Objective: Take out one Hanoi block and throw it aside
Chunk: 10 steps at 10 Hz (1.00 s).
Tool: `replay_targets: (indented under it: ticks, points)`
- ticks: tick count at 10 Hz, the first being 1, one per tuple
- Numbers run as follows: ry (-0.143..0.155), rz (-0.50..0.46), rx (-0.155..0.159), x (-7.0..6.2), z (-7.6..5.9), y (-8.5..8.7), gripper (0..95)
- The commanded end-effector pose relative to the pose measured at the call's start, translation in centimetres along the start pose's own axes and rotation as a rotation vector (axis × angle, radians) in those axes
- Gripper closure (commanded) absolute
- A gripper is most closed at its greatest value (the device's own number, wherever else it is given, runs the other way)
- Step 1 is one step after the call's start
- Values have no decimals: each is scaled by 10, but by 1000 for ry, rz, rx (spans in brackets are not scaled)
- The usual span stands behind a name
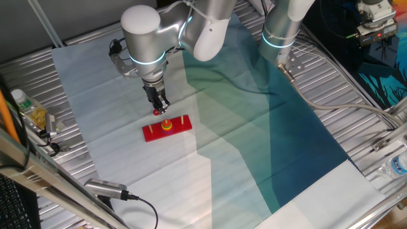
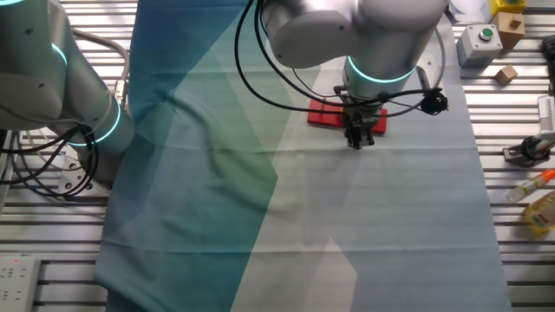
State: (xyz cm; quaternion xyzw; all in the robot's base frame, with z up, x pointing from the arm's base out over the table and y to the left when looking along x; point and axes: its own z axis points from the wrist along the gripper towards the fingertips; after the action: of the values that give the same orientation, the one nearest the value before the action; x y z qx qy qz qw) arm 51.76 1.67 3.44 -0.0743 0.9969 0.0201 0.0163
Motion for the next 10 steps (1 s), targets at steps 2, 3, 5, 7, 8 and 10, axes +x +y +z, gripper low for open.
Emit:
replay_targets:
  ticks: [2, 3, 5, 7, 8, 10]
  points:
    - [-2, -1, -3, 0, 2, 0, 950]
    - [-3, 0, -3, 0, 2, 0, 950]
    - [-4, -1, -5, 0, 5, -1, 950]
    - [-8, -3, -5, 0, 8, -1, 950]
    - [-11, -4, -6, 1, 9, -1, 950]
    - [-16, -6, -5, 1, 14, -2, 950]
